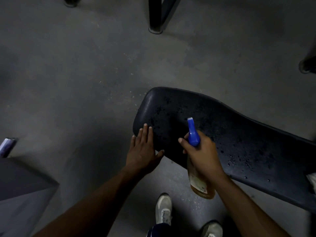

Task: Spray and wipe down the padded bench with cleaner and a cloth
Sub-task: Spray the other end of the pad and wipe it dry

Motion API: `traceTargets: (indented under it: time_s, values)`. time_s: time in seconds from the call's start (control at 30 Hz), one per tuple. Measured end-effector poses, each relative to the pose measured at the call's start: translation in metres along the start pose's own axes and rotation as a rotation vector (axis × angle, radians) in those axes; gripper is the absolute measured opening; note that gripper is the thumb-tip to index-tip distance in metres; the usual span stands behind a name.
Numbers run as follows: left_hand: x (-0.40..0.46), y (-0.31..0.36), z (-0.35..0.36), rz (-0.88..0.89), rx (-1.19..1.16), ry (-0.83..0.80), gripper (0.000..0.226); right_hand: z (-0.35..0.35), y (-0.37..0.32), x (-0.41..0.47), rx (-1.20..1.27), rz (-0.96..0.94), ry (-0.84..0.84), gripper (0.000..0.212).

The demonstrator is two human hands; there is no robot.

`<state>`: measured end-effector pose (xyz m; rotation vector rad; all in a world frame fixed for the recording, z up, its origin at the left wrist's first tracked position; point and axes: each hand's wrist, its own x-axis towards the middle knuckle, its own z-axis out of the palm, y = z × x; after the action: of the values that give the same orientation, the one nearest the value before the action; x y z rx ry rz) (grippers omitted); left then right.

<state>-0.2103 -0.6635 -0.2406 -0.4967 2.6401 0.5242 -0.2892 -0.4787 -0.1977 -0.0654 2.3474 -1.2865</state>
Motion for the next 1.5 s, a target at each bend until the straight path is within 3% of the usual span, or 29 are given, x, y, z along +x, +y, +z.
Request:
traceTargets:
  time_s: [0.3,0.57,0.93,1.23,1.37,1.5]
  values:
    - [0.014,0.061,0.006,0.091,0.042,-0.024,0.098,-0.057,0.024,-0.021,0.235,0.020,0.082,0.017]
    - [0.020,0.163,0.028,0.236,0.117,-0.028,0.097,-0.173,0.060,-0.038,0.362,-0.019,0.256,0.019]
    - [0.018,0.293,0.069,0.377,0.175,-0.089,0.095,-0.312,0.103,-0.052,0.329,-0.153,0.524,0.024]
    - [0.021,0.344,0.095,0.386,0.233,-0.106,0.096,-0.341,0.136,-0.041,0.413,-0.186,0.509,0.032]
    - [0.023,0.350,0.102,0.382,0.241,-0.126,0.096,-0.349,0.145,-0.034,0.392,-0.192,0.584,0.030]
    - [0.023,0.354,0.106,0.375,0.222,-0.106,0.096,-0.354,0.147,-0.029,0.381,-0.174,0.615,0.042]
